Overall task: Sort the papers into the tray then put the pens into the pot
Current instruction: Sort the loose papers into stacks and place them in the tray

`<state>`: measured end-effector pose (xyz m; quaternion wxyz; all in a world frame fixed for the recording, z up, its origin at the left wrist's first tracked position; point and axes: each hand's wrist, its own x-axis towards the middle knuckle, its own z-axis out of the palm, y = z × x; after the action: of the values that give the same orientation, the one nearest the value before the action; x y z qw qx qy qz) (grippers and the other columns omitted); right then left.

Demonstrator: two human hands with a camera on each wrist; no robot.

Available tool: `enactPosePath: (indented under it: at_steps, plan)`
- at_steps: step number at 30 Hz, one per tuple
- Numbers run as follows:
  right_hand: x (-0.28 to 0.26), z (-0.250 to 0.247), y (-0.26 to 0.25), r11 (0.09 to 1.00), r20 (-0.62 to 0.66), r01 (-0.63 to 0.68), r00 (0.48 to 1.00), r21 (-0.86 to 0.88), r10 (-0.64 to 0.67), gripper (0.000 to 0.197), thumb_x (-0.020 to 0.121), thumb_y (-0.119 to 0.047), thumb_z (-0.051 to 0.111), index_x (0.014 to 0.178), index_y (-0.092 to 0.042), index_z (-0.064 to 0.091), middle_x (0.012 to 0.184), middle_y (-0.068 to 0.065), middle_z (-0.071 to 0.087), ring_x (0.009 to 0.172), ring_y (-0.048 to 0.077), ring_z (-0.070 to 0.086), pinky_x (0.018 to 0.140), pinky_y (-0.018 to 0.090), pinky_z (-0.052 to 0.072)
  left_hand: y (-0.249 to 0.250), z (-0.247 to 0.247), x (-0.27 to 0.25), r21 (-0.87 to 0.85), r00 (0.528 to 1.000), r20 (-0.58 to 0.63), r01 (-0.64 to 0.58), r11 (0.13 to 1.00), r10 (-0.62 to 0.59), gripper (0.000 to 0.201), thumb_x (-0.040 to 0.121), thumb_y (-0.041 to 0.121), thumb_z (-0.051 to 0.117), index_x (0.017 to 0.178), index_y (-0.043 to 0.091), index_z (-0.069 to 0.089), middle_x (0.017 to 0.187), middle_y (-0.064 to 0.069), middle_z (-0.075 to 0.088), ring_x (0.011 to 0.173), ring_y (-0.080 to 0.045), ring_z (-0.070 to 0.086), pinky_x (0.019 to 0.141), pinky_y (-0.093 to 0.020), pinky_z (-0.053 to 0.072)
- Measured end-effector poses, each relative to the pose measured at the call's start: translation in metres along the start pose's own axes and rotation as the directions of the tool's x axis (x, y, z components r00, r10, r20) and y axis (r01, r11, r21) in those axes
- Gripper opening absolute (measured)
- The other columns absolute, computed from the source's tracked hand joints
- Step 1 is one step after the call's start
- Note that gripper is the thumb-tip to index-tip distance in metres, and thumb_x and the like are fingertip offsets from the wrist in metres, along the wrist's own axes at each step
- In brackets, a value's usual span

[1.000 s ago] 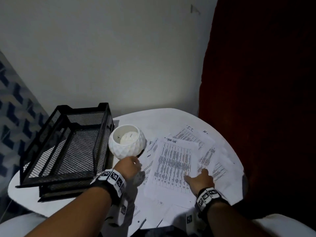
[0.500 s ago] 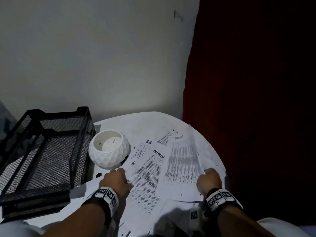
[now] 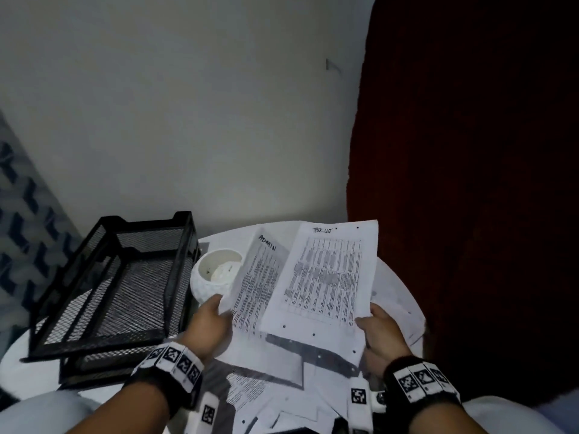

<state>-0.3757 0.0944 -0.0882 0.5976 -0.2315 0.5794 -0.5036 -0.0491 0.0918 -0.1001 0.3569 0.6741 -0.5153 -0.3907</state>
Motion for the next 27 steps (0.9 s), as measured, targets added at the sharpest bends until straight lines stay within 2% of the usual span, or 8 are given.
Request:
enactPosePath:
  at_steps: [3,7,13,17,19,22,25,27]
  plan:
    - [-0.006,0.023,0.007,0.999,0.058,-0.038,0.998,-0.013,0.039,0.044,0.094,0.02,0.04,0.118,-0.003,0.068,0.109,0.024,0.077,0.102,0.045,0.072,0.093,0.065,0.056,0.012,-0.014,-0.01,-0.364,0.997,0.01,0.079,0.928,-0.081,0.029,0.099,-0.011,0.046,0.113,0.006,0.065,0.106,-0.018,0.076,0.107,-0.044,0.068,0.098,-0.058,0.052]
    - [-0.014,0.042,0.013,0.997,0.139,-0.051,0.989,-0.052,0.057,0.041,0.094,0.015,0.047,0.125,-0.003,0.068,0.113,0.024,0.076,0.106,0.047,0.072,0.093,0.07,0.054,0.049,-0.022,-0.037,-0.572,0.998,0.055,0.061,0.818,-0.035,0.032,0.099,-0.013,0.045,0.125,0.0,0.059,0.106,-0.018,0.076,0.092,-0.033,0.075,0.075,-0.042,0.063]
    - [-0.026,0.052,0.01,0.998,0.277,0.001,0.961,-0.065,0.018,0.046,0.096,0.018,0.047,0.117,-0.017,0.068,0.117,0.016,0.076,0.11,0.041,0.07,0.097,0.064,0.054,0.072,-0.021,-0.06,-0.542,0.991,0.117,0.119,0.832,-0.066,0.029,0.104,0.022,0.049,0.123,0.008,0.066,0.105,-0.02,0.077,0.088,-0.034,0.076,0.073,-0.04,0.06]
    - [-0.025,0.054,0.025,0.966,0.286,0.142,0.955,-0.215,-0.077,0.046,0.093,0.014,0.055,0.125,-0.017,0.069,0.117,0.005,0.079,0.109,0.031,0.074,0.098,0.058,0.057,0.061,-0.029,-0.048,-0.462,0.983,0.166,0.143,0.875,-0.073,0.055,0.094,0.054,0.059,0.123,0.007,0.068,0.115,-0.019,0.075,0.108,-0.037,0.07,0.094,-0.045,0.055]
    - [-0.025,0.063,0.031,0.947,0.301,0.199,0.946,-0.253,-0.119,0.044,0.093,0.009,0.057,0.126,-0.019,0.069,0.118,0.002,0.079,0.109,0.027,0.075,0.097,0.056,0.058,0.056,-0.035,-0.038,-0.337,0.988,0.15,0.078,0.938,-0.028,0.061,0.077,0.047,0.078,0.12,0.007,0.068,0.112,-0.014,0.076,0.108,-0.035,0.071,0.095,-0.046,0.056]
    - [-0.025,0.077,0.039,0.942,0.301,0.212,0.945,-0.262,-0.129,0.04,0.095,0.005,0.06,0.128,-0.016,0.067,0.119,0.001,0.078,0.109,0.024,0.075,0.097,0.048,0.06,0.047,-0.045,-0.022,-0.141,0.997,0.073,0.0,0.99,0.011,0.053,0.072,0.035,0.083,0.118,0.013,0.069,0.108,-0.006,0.078,0.1,-0.029,0.075,0.096,-0.054,0.056]
    - [-0.016,0.076,0.043,0.967,0.224,0.112,0.973,-0.231,-0.059,0.026,0.095,-0.01,0.067,0.119,-0.02,0.068,0.106,0.006,0.078,0.086,0.025,0.073,0.073,0.037,0.059,0.053,-0.056,-0.01,-0.059,0.995,-0.095,-0.031,0.998,0.025,0.03,0.087,0.018,0.077,0.115,0.011,0.068,0.1,-0.005,0.076,0.093,-0.026,0.073,0.087,-0.043,0.059]
    - [0.003,0.064,0.052,0.961,0.079,0.002,0.997,-0.276,0.02,0.029,0.089,-0.023,0.072,0.118,-0.024,0.067,0.098,0.01,0.072,0.073,0.027,0.063,0.067,0.037,0.05,0.059,-0.068,-0.006,-0.011,0.981,-0.185,-0.061,0.998,0.058,0.018,0.091,0.012,0.073,0.107,0.012,0.066,0.087,-0.001,0.072,0.081,-0.021,0.07,0.068,-0.03,0.055]
